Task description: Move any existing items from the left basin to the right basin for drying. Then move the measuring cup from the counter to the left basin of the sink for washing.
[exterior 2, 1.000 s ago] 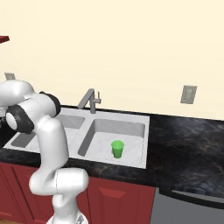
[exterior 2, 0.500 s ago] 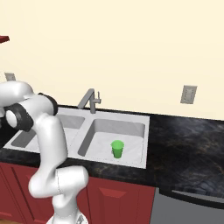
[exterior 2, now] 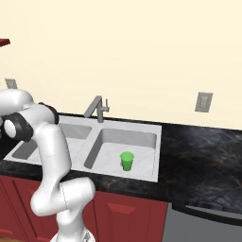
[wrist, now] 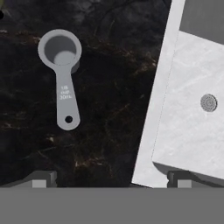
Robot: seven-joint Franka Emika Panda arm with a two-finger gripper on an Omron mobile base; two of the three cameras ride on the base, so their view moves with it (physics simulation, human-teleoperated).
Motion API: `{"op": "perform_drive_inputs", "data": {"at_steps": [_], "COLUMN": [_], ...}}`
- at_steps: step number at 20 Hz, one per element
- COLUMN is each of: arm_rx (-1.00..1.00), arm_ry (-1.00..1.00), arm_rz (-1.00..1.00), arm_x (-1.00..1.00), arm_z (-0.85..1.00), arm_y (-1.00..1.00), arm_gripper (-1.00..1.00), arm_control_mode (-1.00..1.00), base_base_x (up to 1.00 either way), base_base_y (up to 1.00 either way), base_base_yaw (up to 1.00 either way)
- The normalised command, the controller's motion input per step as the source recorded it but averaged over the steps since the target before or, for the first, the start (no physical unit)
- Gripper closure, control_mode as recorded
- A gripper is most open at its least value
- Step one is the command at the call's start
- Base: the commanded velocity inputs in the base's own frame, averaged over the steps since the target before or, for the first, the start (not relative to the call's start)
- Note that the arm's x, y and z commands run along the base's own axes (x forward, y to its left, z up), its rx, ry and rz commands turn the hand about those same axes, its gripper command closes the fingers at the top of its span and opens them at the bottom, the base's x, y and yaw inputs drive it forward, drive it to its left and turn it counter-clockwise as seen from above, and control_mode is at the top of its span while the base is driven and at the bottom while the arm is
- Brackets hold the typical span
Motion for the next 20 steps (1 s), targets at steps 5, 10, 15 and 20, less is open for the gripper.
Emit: {"op": "perform_drive_inputs", "data": {"at_steps": [5,10,15,20], "arm_rx": [0.00,0.00,0.00,0.01], "arm_ry": [0.00,0.00,0.00,0.00], "arm_rz": [0.00,0.00,0.00,0.00], "arm_x": [0.17,0.13,0.13,0.14], "arm_z": [-0.24,-0.18,-0.14,-0.14], "arm_y": [0.13,0.11,0.11,0.10], "arm_gripper": [-1.00,-1.00,-1.00,-1.00], "arm_control_mode": [-1.00,-1.00,-1.00,-1.00], "base_base_x": [0.00,0.00,0.00,0.00], "base_base_y": [0.00,0.00,0.00,0.00], "base_base_yaw": [0.00,0.00,0.00,0.00]}}
